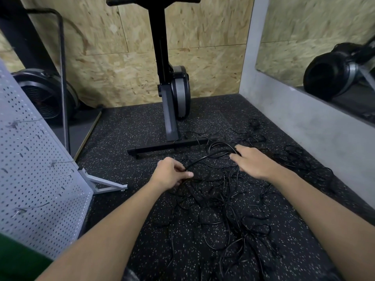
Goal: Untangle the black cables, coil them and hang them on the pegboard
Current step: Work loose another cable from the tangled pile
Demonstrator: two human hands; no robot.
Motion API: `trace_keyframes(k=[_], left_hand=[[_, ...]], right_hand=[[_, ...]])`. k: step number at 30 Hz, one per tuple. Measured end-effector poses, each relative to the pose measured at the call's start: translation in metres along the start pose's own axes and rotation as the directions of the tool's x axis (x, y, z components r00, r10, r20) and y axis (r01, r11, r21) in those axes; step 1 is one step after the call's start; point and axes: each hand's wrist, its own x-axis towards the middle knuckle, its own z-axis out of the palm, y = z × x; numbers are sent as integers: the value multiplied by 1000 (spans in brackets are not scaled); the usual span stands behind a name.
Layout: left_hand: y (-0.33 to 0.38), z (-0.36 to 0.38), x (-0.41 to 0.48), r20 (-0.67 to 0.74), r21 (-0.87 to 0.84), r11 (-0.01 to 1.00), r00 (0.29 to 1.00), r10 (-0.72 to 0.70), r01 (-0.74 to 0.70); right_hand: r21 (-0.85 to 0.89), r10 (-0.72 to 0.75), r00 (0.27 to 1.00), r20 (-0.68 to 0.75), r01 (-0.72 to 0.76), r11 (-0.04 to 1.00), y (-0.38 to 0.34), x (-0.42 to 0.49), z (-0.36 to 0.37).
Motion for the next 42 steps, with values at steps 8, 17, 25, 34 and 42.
trace_keyframes(k=[8, 17, 25, 34, 42], left_hand=[[6, 5, -6, 47, 148, 963, 974, 220, -225], [-7, 0, 1, 216, 305, 934, 968, 124, -188], [4, -7, -4, -193, -1, 995, 976, 100, -102], [12, -11, -5, -12, 7, 983, 983, 183, -182], [26, 0, -11, 4, -222, 970, 995, 101, -98]], right_hand=[[25, -44, 999, 16, 44, 999, 0, -2, 5], [56, -148, 985, -93, 153, 987, 0, 0, 3], [-24, -168, 986, 9, 169, 985, 0, 1, 11], [120, 10, 972, -234, 19, 993, 1, 5, 20], [429, 122, 967, -223, -15, 903, -10, 6, 28]])
